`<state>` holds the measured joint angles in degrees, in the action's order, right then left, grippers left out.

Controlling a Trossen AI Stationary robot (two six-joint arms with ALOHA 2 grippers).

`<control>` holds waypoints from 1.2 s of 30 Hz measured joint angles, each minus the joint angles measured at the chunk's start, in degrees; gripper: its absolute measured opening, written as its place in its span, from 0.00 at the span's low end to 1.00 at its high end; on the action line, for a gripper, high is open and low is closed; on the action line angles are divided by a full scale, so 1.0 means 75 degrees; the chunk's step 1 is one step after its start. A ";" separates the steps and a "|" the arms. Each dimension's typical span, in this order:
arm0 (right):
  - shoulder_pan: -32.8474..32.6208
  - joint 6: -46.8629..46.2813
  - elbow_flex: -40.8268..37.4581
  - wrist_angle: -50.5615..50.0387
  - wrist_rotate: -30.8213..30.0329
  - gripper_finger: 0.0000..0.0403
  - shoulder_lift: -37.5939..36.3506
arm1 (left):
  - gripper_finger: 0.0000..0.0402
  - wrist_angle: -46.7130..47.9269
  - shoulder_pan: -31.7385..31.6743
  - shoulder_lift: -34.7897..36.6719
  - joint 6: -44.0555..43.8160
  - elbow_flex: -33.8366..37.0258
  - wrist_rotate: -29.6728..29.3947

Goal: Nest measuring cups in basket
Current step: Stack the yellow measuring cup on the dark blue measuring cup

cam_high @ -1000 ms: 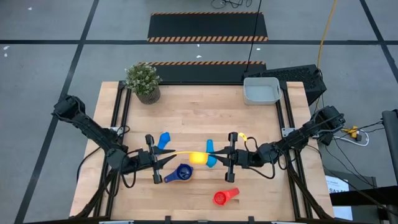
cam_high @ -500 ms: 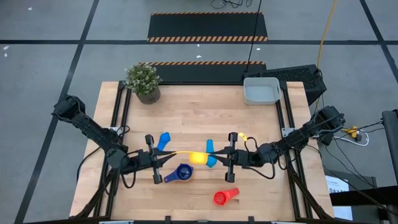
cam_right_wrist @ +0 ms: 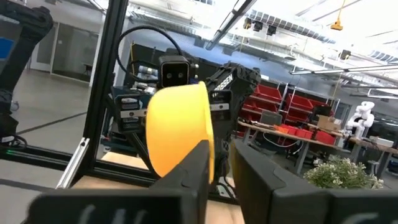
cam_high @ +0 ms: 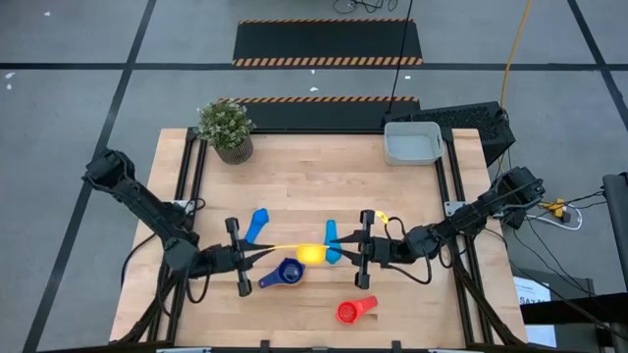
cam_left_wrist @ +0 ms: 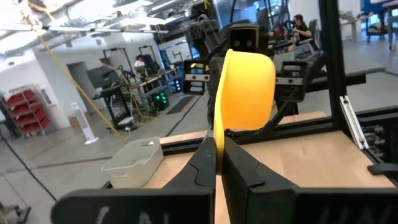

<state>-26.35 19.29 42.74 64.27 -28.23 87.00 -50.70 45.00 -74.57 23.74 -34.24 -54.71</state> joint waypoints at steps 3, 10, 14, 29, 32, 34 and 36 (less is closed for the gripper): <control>0.0003 0.0006 0.0000 -0.0175 -0.0032 0.19 0.0000 | 0.03 0.0006 0.0211 0.0045 0.0276 0.0000 -0.0021; 0.0003 0.0158 0.0000 -0.1153 -0.0035 0.25 0.0000 | 0.02 -0.0001 0.0981 0.0399 0.0776 0.0003 -0.0793; 0.0029 0.0125 -0.0006 -0.1899 -0.0067 0.25 -0.0123 | 0.02 -0.0015 0.1442 0.0546 0.1028 0.0003 -0.1336; 0.0117 -0.1653 -0.0003 -0.5449 -0.0091 0.25 -0.1083 | 0.01 0.2329 0.2208 0.0087 0.0559 -0.1832 -0.2052; 0.0117 -0.2248 -0.0006 -0.5900 -0.0093 0.25 -0.1337 | 0.03 0.3049 0.2211 -0.0449 0.0699 -0.2624 -0.1985; 0.0117 -0.2636 -0.0006 -0.6057 -0.0090 0.25 -0.1505 | 0.03 0.3594 0.2211 -0.0813 0.0817 -0.3117 -0.1966; 0.0117 -0.2911 -0.0006 -0.6165 -0.0089 0.25 -0.1676 | 0.02 0.4123 0.2208 -0.1148 0.0861 -0.3575 -0.1967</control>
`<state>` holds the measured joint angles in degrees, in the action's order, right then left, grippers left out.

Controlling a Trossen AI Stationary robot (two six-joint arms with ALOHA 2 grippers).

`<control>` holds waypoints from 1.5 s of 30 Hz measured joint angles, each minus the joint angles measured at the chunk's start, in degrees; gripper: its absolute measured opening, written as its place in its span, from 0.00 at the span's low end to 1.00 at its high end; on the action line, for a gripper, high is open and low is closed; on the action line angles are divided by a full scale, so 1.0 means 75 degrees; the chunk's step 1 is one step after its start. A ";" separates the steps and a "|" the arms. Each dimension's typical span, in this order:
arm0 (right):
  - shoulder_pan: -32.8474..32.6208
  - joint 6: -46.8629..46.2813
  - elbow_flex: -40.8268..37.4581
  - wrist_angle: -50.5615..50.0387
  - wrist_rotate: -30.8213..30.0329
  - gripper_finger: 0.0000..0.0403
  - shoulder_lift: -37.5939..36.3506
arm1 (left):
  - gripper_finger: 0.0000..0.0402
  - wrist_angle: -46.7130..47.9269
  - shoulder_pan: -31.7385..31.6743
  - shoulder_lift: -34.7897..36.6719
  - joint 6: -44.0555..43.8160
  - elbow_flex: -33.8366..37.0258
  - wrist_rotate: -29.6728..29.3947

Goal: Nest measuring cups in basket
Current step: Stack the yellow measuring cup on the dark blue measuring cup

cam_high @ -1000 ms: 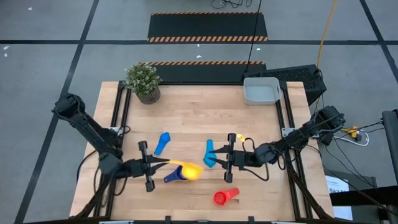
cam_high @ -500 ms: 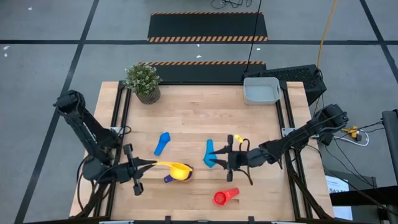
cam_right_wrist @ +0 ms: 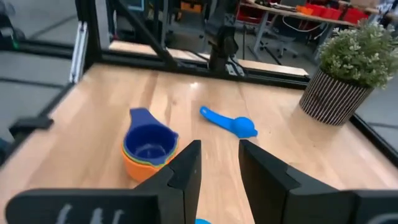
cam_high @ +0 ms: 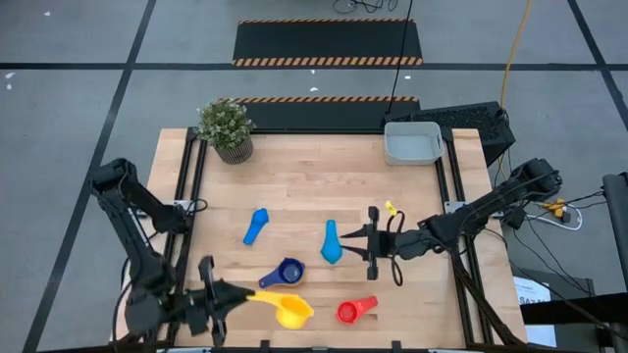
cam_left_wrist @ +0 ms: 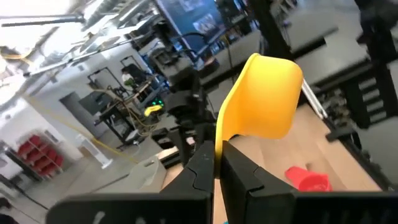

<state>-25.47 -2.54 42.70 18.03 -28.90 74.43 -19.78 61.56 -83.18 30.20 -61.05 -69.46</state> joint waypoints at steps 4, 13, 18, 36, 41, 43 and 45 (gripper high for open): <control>-0.0084 -0.0506 0.0000 -0.0018 0.0061 0.25 -0.0239 | 0.02 0.0881 0.0003 -0.0475 -0.0120 -0.0803 -0.0001; -0.0694 -0.1355 0.0006 -0.0222 0.0083 0.25 -0.0172 | 0.01 0.2051 0.0117 -0.0862 -0.0390 -0.1642 -0.0004; -0.0906 -0.1373 0.0004 -0.0183 0.0069 0.25 -0.0232 | 0.03 0.2392 0.0055 -0.0859 -0.0336 -0.1910 -0.0175; -0.1020 -0.1138 0.0006 -0.0099 0.0061 0.25 -0.0259 | 0.02 0.5432 -0.0516 -0.0966 -0.2988 -0.1924 -0.0369; -0.1020 -0.1110 0.0006 -0.0230 0.0060 0.25 -0.0259 | 0.03 0.6211 -0.0679 -0.1214 -0.3686 -0.1924 -0.0121; -0.1020 -0.1111 0.0006 -0.0275 0.0060 0.25 -0.0256 | 0.02 0.6599 -0.0707 -0.1282 -0.3999 -0.1924 -0.0021; -0.1020 -0.1111 0.0006 -0.0294 0.0060 0.25 -0.0256 | 0.02 0.6934 -0.0714 -0.1349 -0.4409 -0.1924 -0.0001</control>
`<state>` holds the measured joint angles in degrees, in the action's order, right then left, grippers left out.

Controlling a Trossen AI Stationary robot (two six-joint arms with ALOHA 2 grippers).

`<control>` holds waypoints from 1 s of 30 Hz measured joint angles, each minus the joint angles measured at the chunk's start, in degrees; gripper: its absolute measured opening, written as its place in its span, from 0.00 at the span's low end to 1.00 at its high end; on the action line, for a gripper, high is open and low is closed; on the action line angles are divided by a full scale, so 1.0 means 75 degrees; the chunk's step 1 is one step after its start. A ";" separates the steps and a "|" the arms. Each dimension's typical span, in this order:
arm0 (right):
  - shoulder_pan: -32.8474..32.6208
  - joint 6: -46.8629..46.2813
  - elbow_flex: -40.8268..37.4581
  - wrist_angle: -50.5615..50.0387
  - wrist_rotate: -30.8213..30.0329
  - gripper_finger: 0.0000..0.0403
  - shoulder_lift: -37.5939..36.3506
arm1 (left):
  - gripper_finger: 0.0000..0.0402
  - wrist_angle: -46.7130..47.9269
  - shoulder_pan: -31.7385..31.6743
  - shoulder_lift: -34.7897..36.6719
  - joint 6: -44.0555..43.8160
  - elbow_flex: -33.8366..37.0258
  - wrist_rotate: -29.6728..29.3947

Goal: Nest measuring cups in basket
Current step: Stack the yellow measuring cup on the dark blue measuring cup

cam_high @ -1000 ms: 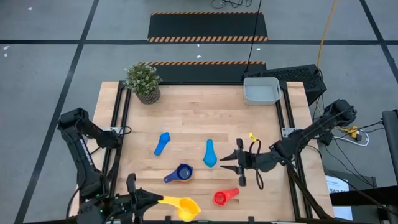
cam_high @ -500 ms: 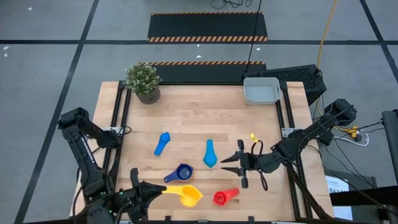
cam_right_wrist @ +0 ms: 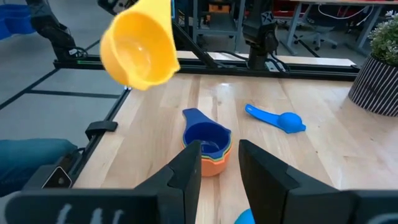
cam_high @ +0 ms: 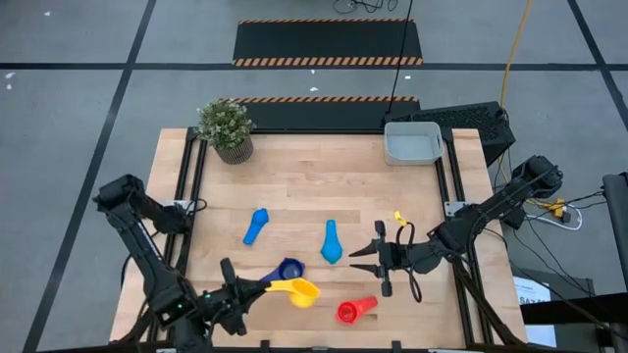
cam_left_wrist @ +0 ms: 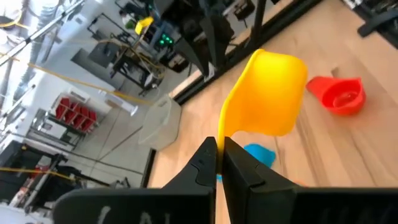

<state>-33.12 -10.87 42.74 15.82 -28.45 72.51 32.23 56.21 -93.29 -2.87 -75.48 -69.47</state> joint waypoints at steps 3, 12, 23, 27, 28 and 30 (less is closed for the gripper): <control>0.0000 0.0000 0.0000 -0.0016 0.0000 0.25 0.0000 | 0.03 0.0572 -0.0009 -0.0124 -0.0601 0.0000 -0.0064; 0.0003 0.0000 0.0000 -0.0095 -0.0018 0.25 0.0000 | 0.03 0.2043 -0.0038 -0.0673 -0.2065 0.0000 -0.0087; 0.0003 0.0030 0.0000 -0.0159 -0.0035 0.25 0.0000 | 0.03 0.3488 -0.0053 -0.1250 -0.3548 0.0003 0.0032; 0.0003 0.0085 0.0000 -0.0156 -0.0035 0.25 0.0000 | 0.04 0.3799 -0.0094 -0.1481 -0.3815 0.0009 0.0109; 0.0003 0.0085 0.0000 -0.0156 -0.0035 0.25 0.0000 | 0.03 0.3837 -0.0094 -0.1529 -0.3814 0.0009 0.0132; 0.0003 0.0085 0.0000 -0.0156 -0.0035 0.25 0.0000 | 0.02 0.3989 -0.0100 -0.1624 -0.3776 0.0009 0.0206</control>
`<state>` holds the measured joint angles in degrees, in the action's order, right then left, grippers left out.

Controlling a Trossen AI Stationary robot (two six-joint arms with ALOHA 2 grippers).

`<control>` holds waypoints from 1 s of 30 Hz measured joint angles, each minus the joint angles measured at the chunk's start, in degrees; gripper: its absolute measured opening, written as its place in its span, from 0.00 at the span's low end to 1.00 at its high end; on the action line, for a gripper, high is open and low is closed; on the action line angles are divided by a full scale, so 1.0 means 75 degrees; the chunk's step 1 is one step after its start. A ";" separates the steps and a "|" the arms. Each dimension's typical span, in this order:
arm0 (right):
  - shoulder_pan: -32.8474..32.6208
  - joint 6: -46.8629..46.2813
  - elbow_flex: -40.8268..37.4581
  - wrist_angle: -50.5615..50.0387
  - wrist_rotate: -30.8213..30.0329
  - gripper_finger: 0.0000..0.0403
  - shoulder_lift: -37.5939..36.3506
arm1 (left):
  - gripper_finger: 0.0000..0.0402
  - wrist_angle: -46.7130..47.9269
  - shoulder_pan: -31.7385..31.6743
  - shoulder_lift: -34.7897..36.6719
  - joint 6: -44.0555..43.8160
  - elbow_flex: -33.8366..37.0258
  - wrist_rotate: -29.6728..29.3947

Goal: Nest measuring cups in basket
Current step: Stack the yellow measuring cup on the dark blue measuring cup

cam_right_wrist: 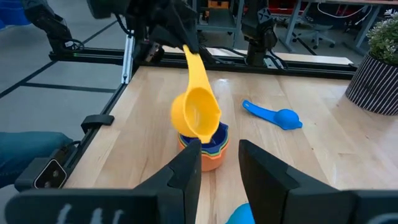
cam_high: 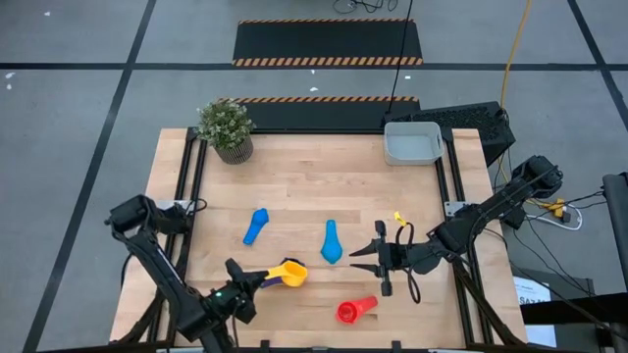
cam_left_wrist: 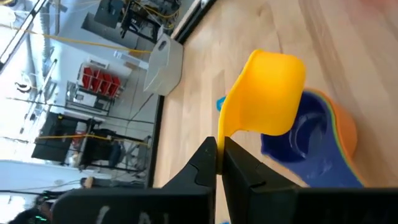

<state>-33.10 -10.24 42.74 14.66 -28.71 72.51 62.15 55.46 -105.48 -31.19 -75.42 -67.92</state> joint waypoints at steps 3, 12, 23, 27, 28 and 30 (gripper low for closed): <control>0.0000 0.0000 0.0000 0.0003 0.0000 0.25 0.0000 | 0.02 0.0252 -0.0011 -0.0140 -0.0033 0.0000 0.0110; 0.0000 0.0002 0.0000 0.0006 0.0000 0.25 0.0000 | 0.02 0.0345 -0.0063 -0.0353 -0.0059 0.0003 0.0127; 0.0000 0.0002 0.0000 0.0006 0.0000 0.25 0.0000 | 0.04 0.0584 -0.0093 -0.0352 -0.0038 0.0003 0.0276; 0.0003 0.0002 0.0000 0.0006 0.0000 0.25 0.0000 | 0.06 0.0571 -0.0146 -0.0352 -0.0006 0.0003 0.0695; 0.0000 0.0002 0.0000 0.0006 0.0000 0.25 0.0000 | 0.07 0.0570 -0.0174 -0.0349 -0.0018 0.0003 0.0853; 0.0000 0.0002 0.0000 0.0006 0.0000 0.25 0.0000 | 0.11 0.0571 -0.0219 -0.0349 -0.0076 0.0003 0.1074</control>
<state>-33.10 -10.22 42.74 14.70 -28.71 72.51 66.43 53.82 -108.09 -31.76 -75.40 -59.87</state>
